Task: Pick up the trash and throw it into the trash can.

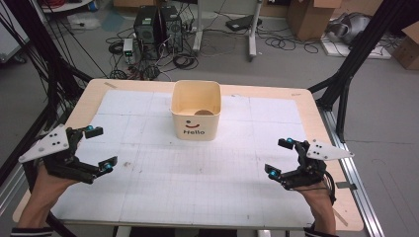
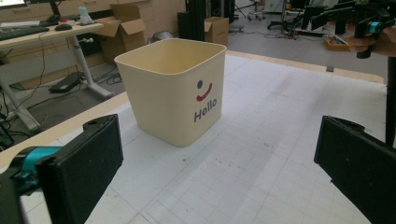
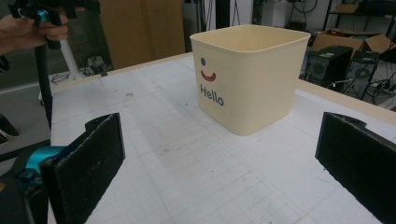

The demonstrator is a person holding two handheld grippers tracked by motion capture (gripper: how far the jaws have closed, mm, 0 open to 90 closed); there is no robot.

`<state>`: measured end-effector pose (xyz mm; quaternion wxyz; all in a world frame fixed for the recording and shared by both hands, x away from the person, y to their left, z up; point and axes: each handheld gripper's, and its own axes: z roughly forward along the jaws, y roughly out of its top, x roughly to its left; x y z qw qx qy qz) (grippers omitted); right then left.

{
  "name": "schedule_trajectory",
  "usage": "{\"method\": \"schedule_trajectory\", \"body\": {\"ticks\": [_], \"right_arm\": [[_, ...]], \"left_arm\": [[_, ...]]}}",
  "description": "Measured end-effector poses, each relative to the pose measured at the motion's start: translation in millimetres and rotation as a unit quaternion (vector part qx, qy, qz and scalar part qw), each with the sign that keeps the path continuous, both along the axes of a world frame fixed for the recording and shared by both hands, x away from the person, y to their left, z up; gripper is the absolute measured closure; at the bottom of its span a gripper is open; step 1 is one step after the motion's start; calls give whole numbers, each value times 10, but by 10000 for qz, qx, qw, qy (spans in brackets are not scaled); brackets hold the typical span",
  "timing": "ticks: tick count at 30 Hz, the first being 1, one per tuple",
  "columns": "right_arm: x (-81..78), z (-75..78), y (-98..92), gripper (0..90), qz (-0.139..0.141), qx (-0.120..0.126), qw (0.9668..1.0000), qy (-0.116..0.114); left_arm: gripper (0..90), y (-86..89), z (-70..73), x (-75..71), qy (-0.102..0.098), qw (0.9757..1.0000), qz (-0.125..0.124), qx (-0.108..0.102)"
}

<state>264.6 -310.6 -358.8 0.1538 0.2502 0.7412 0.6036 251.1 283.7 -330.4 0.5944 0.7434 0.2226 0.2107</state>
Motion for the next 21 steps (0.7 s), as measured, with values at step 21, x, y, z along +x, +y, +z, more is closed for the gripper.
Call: {"method": "schedule_trajectory", "body": {"ticks": [21], "right_arm": [[2, 2, -2, 2, 3, -7, 10000, -46]], "left_arm": [[17, 167, -270, -91, 32, 9996, 16, -286]]}}
